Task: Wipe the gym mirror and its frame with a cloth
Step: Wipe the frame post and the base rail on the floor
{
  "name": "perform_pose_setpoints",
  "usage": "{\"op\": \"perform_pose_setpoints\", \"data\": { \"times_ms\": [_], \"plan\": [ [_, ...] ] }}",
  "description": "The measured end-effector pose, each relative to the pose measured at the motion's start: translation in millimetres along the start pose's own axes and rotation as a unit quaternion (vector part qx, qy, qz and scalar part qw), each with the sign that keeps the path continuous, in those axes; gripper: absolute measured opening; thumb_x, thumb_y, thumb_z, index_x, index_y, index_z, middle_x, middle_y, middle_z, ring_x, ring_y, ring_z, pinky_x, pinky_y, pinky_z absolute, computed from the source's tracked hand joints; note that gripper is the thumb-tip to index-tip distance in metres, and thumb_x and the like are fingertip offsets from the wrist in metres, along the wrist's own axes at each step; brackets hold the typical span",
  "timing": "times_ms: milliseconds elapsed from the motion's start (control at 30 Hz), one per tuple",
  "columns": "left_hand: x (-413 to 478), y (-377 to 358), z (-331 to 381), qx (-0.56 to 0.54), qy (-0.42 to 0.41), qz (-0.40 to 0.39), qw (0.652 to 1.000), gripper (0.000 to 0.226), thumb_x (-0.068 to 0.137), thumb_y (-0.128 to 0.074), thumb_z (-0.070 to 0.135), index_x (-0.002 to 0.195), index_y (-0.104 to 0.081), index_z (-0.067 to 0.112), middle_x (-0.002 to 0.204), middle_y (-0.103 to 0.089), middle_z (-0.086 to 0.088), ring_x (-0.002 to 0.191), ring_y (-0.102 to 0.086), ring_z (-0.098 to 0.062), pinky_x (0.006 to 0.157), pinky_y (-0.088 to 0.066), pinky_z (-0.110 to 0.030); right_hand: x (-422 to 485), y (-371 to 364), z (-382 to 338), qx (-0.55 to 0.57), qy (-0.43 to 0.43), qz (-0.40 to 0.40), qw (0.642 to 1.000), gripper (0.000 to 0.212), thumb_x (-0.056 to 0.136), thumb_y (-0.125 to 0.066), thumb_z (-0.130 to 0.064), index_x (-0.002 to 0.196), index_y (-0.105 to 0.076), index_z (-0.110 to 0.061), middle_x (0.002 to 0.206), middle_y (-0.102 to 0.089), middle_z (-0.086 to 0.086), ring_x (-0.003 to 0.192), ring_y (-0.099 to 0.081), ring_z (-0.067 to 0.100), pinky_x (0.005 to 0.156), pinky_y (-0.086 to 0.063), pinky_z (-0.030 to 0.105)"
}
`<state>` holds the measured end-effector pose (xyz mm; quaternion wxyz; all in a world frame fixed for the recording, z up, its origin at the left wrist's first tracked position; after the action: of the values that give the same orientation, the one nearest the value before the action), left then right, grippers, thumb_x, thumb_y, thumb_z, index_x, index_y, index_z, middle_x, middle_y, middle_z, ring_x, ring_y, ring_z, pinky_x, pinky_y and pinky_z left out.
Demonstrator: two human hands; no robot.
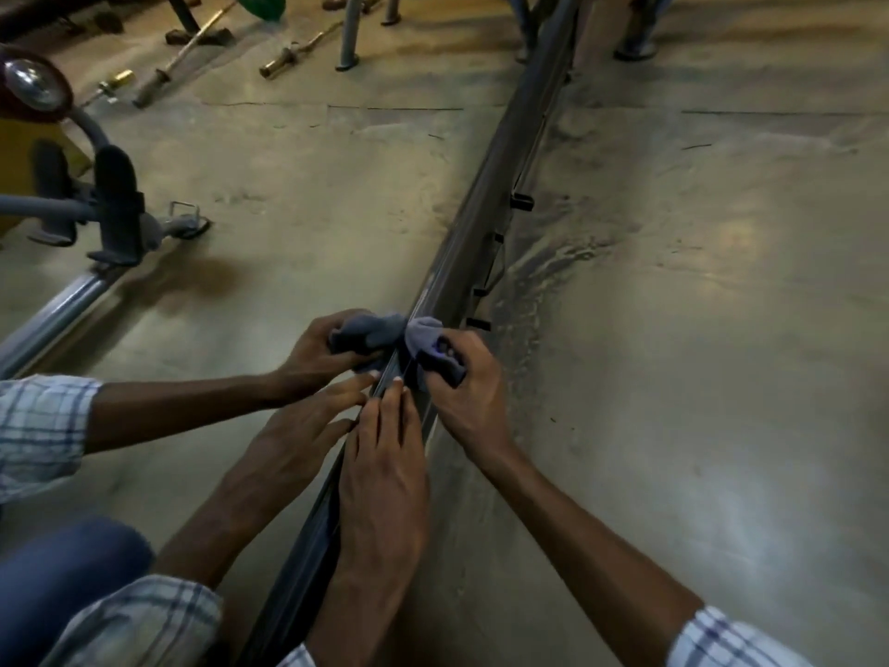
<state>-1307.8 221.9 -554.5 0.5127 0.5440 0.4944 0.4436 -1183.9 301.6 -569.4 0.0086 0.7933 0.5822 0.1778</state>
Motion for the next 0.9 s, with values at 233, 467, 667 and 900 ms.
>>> {"op": "perform_pose_setpoints", "data": {
  "times_ms": [233,467,667,900],
  "plan": [
    [28.7,5.7,14.9,0.036,0.034,0.054,0.997,0.104,0.062,-0.097,0.032,0.150,-0.049,0.005,0.154,-0.050,-0.017,0.135,-0.054,-0.036,0.104,-0.051,-0.049,67.3,15.7,35.5,0.061,-0.034,0.042,0.997,0.031,0.091,-0.072,-0.009,0.122,-0.068,-0.008,0.107,-0.062,0.001,0.091,-0.058,0.003,0.079,-0.041,0.000],
    [68.9,7.7,34.7,0.037,0.044,0.156,0.986,0.091,0.067,-0.092,0.021,0.146,-0.053,0.001,0.146,-0.055,-0.021,0.127,-0.050,-0.036,0.098,-0.052,-0.054,101.7,16.3,50.6,0.093,0.073,-0.007,0.993,0.034,0.087,-0.070,-0.006,0.121,-0.068,-0.007,0.108,-0.063,0.004,0.092,-0.061,0.006,0.082,-0.049,0.013],
    [88.6,9.2,44.8,0.054,0.049,0.191,0.979,0.088,0.066,-0.093,0.021,0.144,-0.055,0.003,0.144,-0.052,-0.020,0.127,-0.042,-0.032,0.095,-0.053,-0.052,118.8,17.9,39.6,0.068,0.189,-0.064,0.978,0.039,0.082,-0.071,0.001,0.121,-0.067,-0.006,0.109,-0.058,0.006,0.088,-0.055,0.005,0.081,-0.043,0.007],
    [114.9,15.8,53.4,0.077,0.056,0.195,0.976,0.085,0.069,-0.092,0.022,0.144,-0.054,0.005,0.137,-0.053,-0.021,0.120,-0.049,-0.032,0.089,-0.057,-0.049,185.4,36.0,85.2,0.122,0.014,0.000,0.992,0.035,0.091,-0.071,-0.011,0.126,-0.068,-0.013,0.105,-0.064,-0.004,0.085,-0.058,-0.001,0.079,-0.049,0.009]
  ]
}}
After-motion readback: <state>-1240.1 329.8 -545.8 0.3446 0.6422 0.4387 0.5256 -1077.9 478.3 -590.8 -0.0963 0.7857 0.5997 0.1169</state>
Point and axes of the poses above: each hand's wrist, its own x-axis towards the middle knuckle, its own y-axis out of the back of the hand, z = x × y, the point moved 9 cm from there along x, towards the middle knuckle
